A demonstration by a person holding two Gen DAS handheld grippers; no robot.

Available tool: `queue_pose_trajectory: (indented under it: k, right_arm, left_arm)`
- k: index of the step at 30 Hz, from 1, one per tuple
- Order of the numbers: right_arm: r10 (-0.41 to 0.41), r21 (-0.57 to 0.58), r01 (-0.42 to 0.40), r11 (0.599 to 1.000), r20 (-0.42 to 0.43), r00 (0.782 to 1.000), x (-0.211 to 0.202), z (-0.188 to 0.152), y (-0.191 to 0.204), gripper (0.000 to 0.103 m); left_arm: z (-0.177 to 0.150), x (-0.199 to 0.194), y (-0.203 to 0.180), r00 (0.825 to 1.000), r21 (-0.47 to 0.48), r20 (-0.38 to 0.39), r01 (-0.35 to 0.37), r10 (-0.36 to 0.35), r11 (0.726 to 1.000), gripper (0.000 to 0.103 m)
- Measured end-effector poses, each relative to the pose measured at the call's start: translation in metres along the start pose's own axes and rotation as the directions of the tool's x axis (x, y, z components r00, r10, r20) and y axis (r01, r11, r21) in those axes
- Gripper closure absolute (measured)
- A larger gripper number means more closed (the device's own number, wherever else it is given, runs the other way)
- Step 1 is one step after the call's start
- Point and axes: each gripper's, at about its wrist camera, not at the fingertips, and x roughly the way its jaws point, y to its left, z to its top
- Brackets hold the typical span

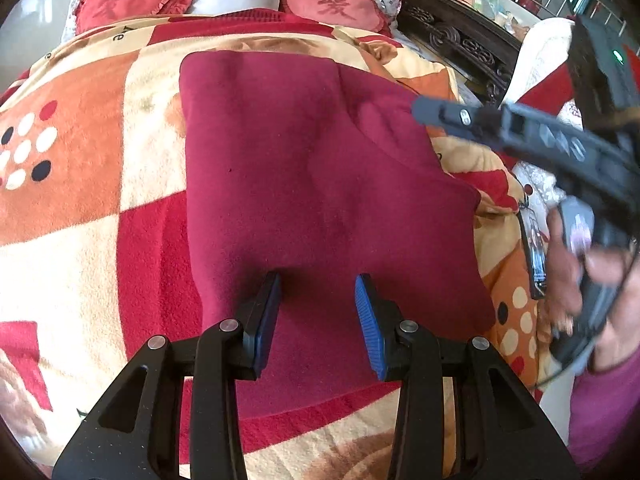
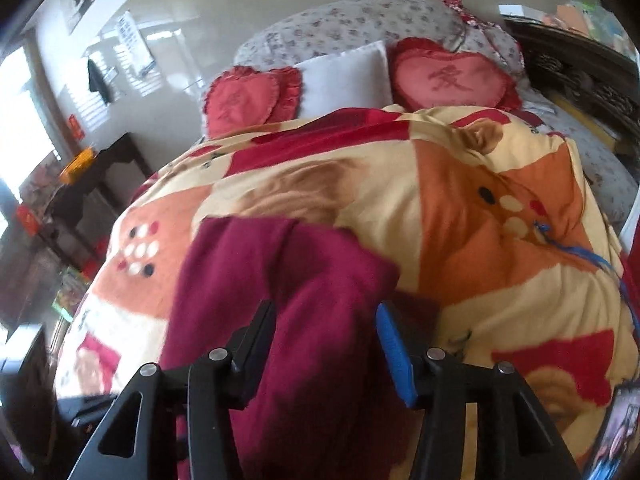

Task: Fold small clothes

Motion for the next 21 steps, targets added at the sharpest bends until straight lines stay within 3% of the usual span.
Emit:
queue_pose_trajectory:
  k: [5,9,12,13,16,19,21]
  right_arm:
    - [0.060,0.043,-0.057,0.997,-0.068,0.996,0.014,-0.025,0.007,0.046]
    - [0.019,0.009,-0.018,1.000,-0.043,0.999,0.011,-0.034,0.007,0.087]
    - [-0.047,-0.004,0.047,0.999,-0.021,0.999,-0.003,-0.039,0.001,0.098]
    - [-0.076,-0.001,0.076,0.997,-0.029,0.997,-0.002,-0.041,-0.005,0.098]
    - [-0.044,0.091,0.052,0.995,-0.079,0.996,0.008,-0.049,-0.026,0.098]
    - [0.003,0.115,0.002,0.993,-0.038,0.999,-0.010,-0.053,-0.026,0.098]
    - [0.057,0.136,-0.054,0.989,-0.020,0.998,-0.024,-0.055,-0.024,0.087]
  left_arm:
    - [-0.003,-0.003,-0.002,1.000,-0.006,-0.005,-0.002,0.002,1.000,0.065]
    - [-0.004,-0.022,0.003,1.000,-0.026,0.015,0.013,-0.013,1.000,0.065]
    - [-0.004,-0.034,0.013,0.998,-0.058,0.064,-0.011,0.014,0.998,0.065]
    - [-0.003,-0.032,0.016,0.998,-0.067,0.062,-0.013,0.018,0.998,0.065]
    - [-0.003,-0.022,0.022,0.999,-0.091,0.026,-0.016,0.018,0.996,0.065]
    - [-0.007,-0.016,0.022,1.000,-0.080,0.009,-0.026,0.027,0.996,0.065]
    - [-0.009,-0.013,0.021,1.000,-0.079,0.004,-0.025,0.026,0.997,0.065]
